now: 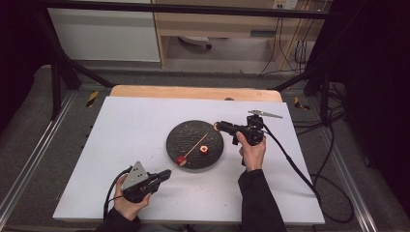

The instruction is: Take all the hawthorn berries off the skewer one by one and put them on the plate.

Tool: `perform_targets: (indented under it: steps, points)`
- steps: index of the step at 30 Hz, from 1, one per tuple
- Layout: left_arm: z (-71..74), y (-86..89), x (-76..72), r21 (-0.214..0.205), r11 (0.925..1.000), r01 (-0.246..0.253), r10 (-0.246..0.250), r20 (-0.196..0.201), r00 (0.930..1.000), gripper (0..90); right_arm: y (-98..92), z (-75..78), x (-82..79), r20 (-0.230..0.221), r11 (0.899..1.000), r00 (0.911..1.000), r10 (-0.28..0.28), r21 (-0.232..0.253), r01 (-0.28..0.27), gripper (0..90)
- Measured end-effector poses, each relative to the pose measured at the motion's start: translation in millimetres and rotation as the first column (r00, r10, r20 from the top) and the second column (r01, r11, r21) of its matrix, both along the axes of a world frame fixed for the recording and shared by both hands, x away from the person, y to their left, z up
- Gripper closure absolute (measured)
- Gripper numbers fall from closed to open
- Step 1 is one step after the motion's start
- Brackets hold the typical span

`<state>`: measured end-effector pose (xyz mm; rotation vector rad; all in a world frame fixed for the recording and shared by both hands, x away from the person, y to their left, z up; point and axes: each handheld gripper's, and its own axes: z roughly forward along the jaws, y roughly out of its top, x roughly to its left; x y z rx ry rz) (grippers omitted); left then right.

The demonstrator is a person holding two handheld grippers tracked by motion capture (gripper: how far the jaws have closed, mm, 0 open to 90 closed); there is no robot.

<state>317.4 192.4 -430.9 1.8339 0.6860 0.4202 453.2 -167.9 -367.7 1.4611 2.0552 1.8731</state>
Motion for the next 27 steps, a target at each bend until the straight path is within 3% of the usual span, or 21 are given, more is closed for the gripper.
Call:
perform_targets:
  steps: [8,17,24,27]
  points:
    - [0.0,6.0,4.6,-0.01,0.9993,-0.037,0.037,-0.019,0.9991,88.3,26.2,-32.1,16.0,-0.064,0.998,0.9979,0.008,-0.064,-0.012,71.1]
    - [-1.8,5.9,6.6,-0.003,0.999,-0.044,0.044,-0.034,0.9985,88.3,49.9,-68.1,28.9,-0.13,0.988,0.9916,0.003,-0.152,-0.023,71.0]
    - [-3.5,3.9,7.2,0.004,0.9992,-0.039,0.039,-0.046,0.9982,88.3,54.0,-81.4,31.8,-0.146,0.977,0.9891,-0.014,-0.211,-0.017,69.9]
    - [-3.7,3.5,7.1,0.007,0.9993,-0.036,0.037,-0.048,0.9982,88.3,53.6,-81.5,31.5,-0.136,0.974,0.9906,-0.02,-0.227,-0.011,63.8]
